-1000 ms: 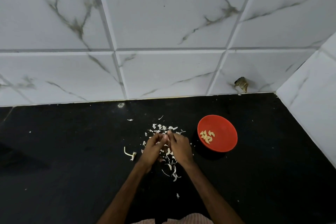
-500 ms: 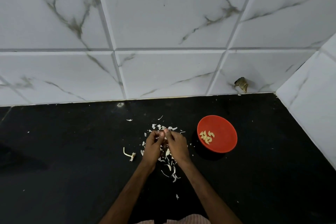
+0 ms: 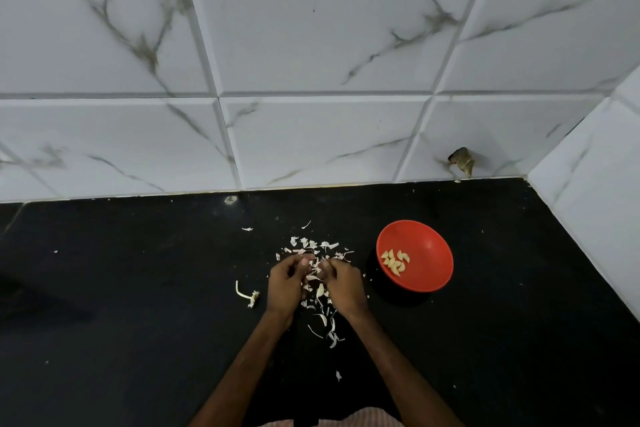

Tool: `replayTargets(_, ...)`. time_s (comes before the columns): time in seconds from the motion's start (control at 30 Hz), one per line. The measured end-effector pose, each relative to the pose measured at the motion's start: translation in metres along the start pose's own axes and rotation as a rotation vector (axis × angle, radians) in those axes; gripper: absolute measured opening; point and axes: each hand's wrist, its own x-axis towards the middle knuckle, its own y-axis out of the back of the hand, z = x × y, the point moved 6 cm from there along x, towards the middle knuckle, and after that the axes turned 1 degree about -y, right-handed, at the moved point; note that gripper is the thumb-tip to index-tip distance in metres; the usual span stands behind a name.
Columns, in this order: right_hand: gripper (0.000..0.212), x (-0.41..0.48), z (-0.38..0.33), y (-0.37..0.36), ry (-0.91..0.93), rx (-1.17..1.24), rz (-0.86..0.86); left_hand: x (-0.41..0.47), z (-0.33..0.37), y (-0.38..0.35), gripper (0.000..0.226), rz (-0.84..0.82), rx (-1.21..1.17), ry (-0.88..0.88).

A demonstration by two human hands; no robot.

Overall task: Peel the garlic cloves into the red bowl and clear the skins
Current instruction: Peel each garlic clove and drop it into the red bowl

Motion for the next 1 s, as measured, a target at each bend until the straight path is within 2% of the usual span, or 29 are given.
replayTargets(0.17, 0.03, -0.002, -0.016, 0.011, 0.17, 0.019, 0.037, -0.002, 0.003, 0.002, 0.025, -0.022, -0.066, -0.004)
replayTargets(0.37, 0.038, -0.009, -0.029, 0.008, 0.145, 0.007, 0.001, -0.005, 0.012, -0.002, 0.011, -0.024, -0.026, -0.054)
replayTargets(0.47, 0.034, -0.009, -0.038, 0.014, 0.203, -0.085, 0.044, -0.006, 0.02, -0.003, 0.013, -0.067, -0.004, -0.064)
replayTargets(0.57, 0.032, -0.011, -0.042, 0.014, 0.213, -0.066, 0.045, -0.009, 0.024, -0.005, 0.022, -0.125, -0.015, -0.045)
replayTargets(0.83, 0.042, -0.013, -0.042, 0.015, 0.064, 0.162, 0.167, -0.021, 0.033, -0.019, 0.018, -0.152, -0.108, 0.034)
replayTargets(1.0, 0.045, -0.012, -0.042, 0.01, -0.087, 0.398, 0.122, -0.024, 0.03, -0.019, 0.017, -0.174, -0.306, 0.173)
